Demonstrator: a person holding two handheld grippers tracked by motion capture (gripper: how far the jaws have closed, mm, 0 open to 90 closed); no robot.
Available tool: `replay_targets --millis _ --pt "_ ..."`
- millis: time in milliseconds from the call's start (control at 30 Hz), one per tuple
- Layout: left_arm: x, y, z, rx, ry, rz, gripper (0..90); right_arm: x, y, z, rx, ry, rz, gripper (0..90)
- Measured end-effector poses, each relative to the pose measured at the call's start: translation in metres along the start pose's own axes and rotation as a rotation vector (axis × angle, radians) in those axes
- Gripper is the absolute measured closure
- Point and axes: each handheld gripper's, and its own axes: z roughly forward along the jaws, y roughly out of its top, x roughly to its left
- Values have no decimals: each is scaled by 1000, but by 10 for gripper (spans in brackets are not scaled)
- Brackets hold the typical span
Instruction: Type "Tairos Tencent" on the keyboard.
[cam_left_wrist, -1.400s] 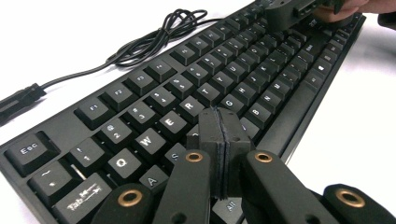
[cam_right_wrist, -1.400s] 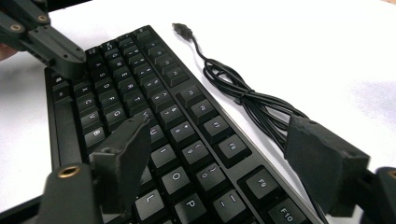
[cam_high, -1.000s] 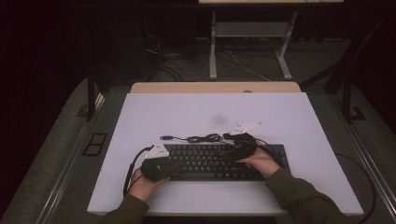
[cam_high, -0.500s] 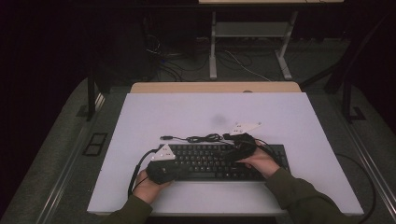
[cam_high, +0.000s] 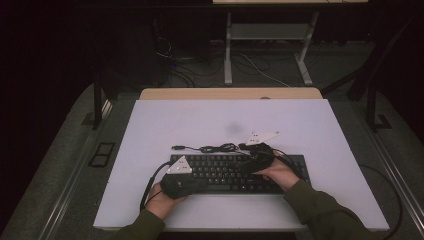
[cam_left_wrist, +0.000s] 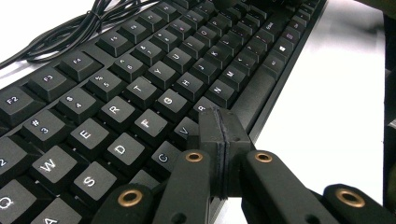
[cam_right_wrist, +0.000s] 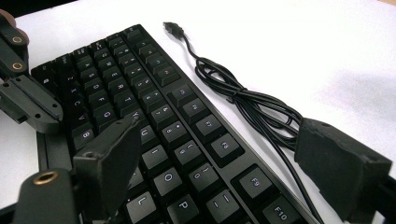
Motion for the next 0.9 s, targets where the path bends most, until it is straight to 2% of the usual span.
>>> replay_targets --millis 467,900 --pt "1 -1 0 5 7 -1 887 0 0 0 1 -2 0 147" --pt "4 1 -7 -28 23 -13 840 0 1 -2 4 -2 -1 147"
